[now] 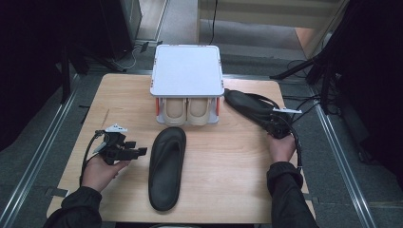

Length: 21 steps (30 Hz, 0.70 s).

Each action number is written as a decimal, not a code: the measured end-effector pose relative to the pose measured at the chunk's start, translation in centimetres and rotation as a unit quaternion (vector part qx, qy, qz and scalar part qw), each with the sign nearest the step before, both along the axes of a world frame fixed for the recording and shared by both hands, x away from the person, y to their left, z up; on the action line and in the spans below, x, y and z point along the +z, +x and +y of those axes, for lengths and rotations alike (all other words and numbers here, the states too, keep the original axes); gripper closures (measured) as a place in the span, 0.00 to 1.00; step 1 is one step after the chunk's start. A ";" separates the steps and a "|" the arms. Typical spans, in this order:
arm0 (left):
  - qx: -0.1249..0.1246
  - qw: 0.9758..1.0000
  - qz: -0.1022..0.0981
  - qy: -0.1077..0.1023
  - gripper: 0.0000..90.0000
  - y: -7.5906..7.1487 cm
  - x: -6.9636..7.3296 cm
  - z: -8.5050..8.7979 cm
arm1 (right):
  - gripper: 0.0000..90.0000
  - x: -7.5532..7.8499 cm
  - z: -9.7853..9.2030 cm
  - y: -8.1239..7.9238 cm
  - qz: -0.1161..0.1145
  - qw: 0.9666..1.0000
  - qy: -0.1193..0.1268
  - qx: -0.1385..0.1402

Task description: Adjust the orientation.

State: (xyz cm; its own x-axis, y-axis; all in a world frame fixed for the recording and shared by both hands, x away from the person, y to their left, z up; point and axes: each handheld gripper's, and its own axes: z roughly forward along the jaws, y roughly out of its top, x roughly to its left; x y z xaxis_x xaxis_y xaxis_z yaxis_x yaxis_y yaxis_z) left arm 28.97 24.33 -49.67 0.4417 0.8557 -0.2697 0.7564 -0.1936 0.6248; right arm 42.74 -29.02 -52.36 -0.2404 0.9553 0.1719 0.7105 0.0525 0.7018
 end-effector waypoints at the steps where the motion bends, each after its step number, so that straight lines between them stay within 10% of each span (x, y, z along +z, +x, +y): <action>1: 0.004 1.000 -0.002 -0.003 0.44 0.0 0.0 0.0 | 1.00 0.0 -0.2 0.1 -0.002 1.000 0.001 -0.002; 21: 0.022 1.000 -0.009 -0.007 0.43 -1.1 0.1 1.0 | 1.00 0.3 -1.6 2.0 0.002 1.000 0.015 -0.022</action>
State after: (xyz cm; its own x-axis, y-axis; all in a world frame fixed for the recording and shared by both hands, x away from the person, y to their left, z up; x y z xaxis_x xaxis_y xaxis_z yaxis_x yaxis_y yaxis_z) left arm 27.85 25.34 -49.60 0.4086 0.8709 -0.2730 0.7521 -0.1518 0.6414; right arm 44.75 -30.64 -52.03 -0.1972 0.9592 0.2025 0.7144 -0.0009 0.6997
